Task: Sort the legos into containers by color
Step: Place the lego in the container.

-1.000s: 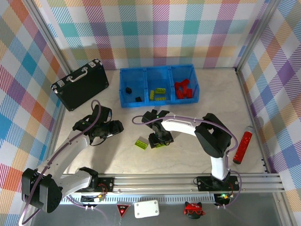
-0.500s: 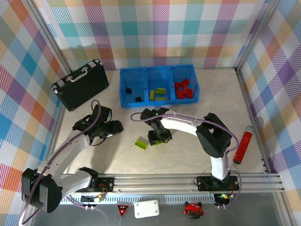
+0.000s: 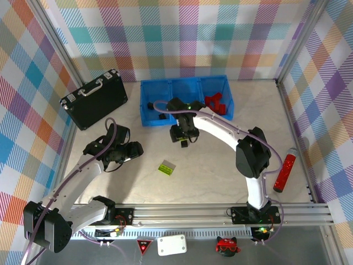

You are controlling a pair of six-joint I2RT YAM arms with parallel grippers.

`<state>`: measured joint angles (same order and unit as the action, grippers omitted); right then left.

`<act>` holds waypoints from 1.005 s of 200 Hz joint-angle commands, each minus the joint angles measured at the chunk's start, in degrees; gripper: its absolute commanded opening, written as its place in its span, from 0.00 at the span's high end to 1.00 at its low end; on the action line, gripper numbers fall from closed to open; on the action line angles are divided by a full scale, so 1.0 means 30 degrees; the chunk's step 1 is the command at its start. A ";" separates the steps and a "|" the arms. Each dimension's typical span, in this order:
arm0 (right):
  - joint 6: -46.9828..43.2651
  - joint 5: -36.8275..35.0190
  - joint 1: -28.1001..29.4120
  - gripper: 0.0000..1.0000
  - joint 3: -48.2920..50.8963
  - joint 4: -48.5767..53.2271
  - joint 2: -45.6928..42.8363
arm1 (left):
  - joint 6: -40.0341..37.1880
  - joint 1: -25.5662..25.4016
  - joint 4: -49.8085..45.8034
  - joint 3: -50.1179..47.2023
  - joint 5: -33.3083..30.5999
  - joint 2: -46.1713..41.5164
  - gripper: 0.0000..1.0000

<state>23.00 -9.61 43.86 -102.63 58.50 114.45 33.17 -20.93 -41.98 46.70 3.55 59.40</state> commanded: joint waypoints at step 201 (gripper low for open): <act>-0.1741 -0.0636 -0.4508 0.35 -1.2138 0.0247 1.0418 | -0.0516 -0.0143 -0.0784 0.0884 -0.0656 0.0092 0.44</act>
<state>17.10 -10.94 30.70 -137.01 59.79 144.55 32.10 -20.93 -43.31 47.57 2.26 59.61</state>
